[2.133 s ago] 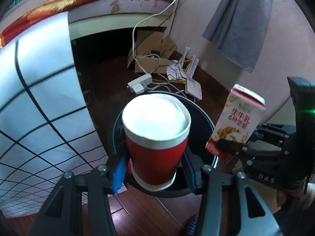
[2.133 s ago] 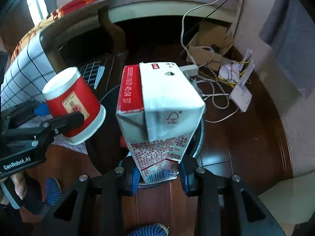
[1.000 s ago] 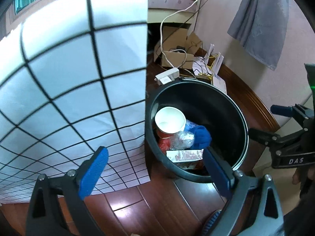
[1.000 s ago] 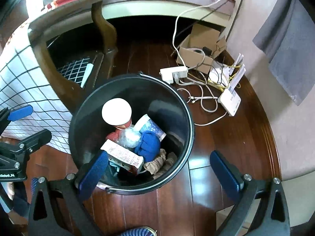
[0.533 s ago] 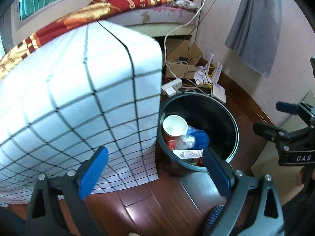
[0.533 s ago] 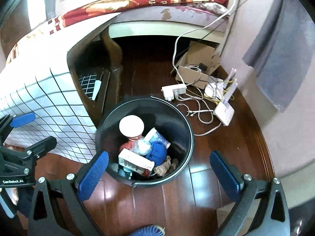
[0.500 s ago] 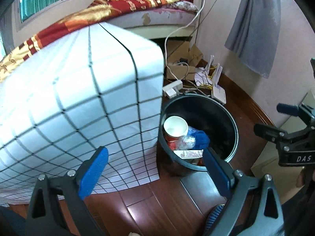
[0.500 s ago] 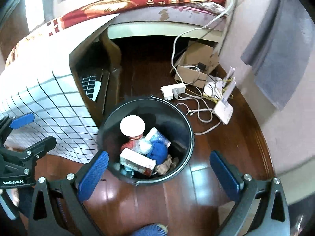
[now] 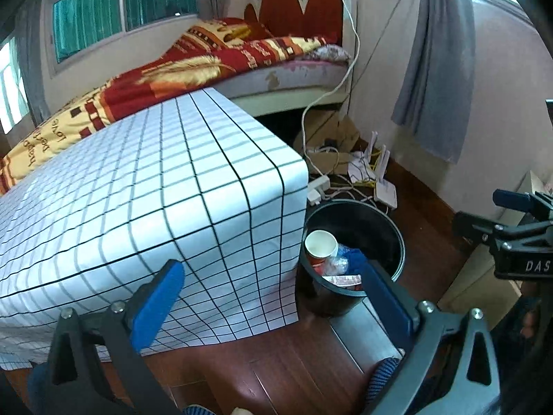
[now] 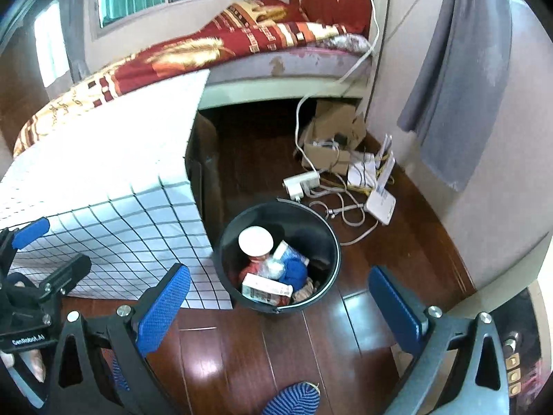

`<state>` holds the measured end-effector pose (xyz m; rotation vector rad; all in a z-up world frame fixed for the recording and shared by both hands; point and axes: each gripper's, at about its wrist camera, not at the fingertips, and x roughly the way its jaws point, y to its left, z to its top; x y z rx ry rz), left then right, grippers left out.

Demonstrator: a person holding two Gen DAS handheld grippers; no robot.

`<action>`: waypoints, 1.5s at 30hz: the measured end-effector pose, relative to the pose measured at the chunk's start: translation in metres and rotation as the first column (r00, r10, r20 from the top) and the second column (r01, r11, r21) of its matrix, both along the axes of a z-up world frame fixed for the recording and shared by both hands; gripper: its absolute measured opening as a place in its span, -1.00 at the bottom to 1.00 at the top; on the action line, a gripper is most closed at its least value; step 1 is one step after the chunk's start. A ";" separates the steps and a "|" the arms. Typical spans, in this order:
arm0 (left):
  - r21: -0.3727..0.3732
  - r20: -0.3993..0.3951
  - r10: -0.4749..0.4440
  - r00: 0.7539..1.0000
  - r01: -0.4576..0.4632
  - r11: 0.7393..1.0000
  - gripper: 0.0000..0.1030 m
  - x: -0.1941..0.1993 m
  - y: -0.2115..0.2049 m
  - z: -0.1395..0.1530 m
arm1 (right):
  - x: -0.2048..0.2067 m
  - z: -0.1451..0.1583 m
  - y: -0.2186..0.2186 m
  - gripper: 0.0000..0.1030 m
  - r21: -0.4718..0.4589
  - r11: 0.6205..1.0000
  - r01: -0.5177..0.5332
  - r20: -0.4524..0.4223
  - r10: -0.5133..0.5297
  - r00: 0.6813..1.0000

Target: Collect trash

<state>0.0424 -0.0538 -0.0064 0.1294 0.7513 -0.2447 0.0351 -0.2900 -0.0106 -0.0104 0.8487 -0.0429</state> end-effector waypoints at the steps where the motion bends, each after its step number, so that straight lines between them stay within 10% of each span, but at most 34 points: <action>1: -0.002 0.007 0.002 1.000 -0.002 1.000 0.99 -0.003 0.002 0.004 | -0.003 0.006 0.004 1.00 -0.002 1.000 -0.008 0.011 0.008 1.000; 20: -0.058 0.165 0.050 0.985 -0.041 0.997 0.99 -0.065 0.020 0.076 | -0.075 0.079 0.040 1.00 -0.050 0.997 -0.064 0.146 0.071 0.987; 45: -0.051 0.186 0.049 0.981 -0.040 0.998 0.99 -0.072 0.021 0.075 | -0.089 0.097 0.042 1.00 -0.057 0.997 -0.048 0.194 0.058 0.979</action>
